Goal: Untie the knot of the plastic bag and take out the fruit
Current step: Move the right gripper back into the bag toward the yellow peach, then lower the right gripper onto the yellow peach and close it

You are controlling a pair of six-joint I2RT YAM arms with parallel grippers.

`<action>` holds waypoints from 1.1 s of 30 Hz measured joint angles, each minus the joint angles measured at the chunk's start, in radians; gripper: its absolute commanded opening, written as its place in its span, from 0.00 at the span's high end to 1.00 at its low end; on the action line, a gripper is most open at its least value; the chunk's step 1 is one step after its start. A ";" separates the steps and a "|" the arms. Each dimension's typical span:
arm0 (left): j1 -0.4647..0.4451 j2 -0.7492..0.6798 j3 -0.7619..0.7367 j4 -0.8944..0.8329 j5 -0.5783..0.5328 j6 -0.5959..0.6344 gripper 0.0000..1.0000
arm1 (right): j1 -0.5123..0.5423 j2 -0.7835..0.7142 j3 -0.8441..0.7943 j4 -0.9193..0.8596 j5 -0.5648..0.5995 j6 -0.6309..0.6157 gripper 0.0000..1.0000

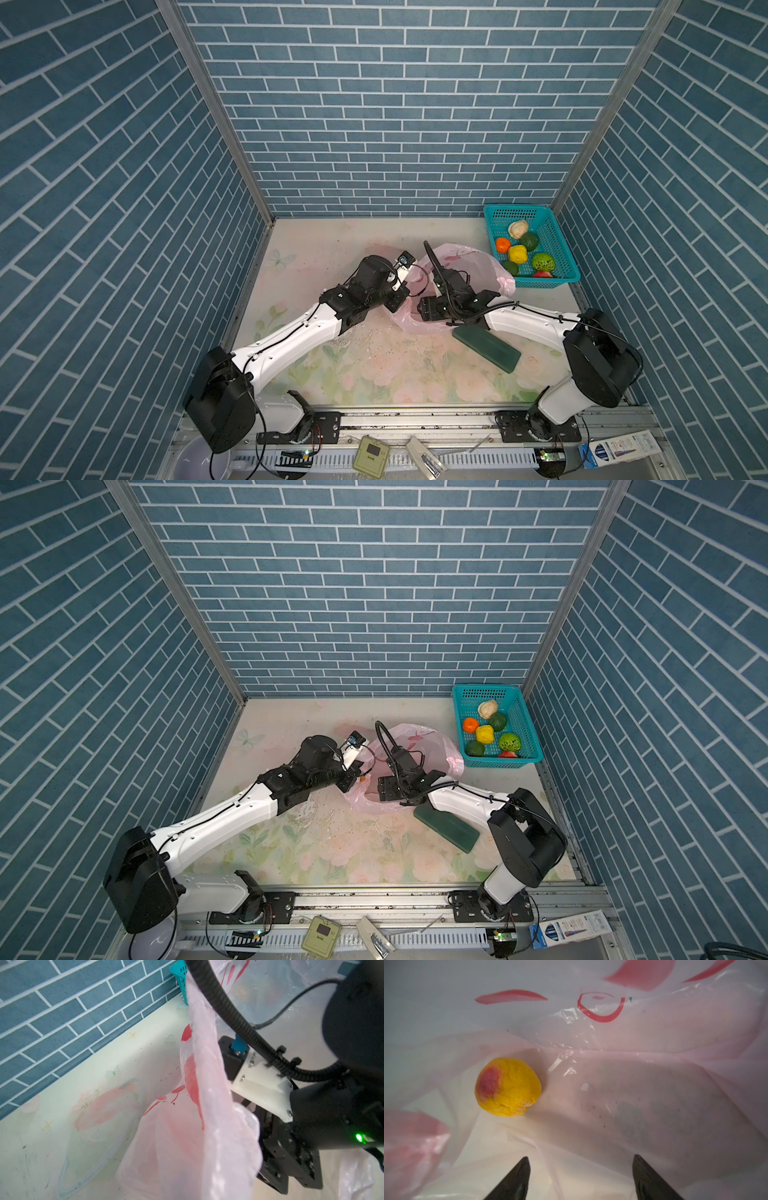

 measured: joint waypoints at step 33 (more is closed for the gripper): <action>0.020 -0.058 -0.062 -0.096 0.022 0.064 1.00 | 0.107 -0.003 -0.195 0.356 0.101 0.331 0.12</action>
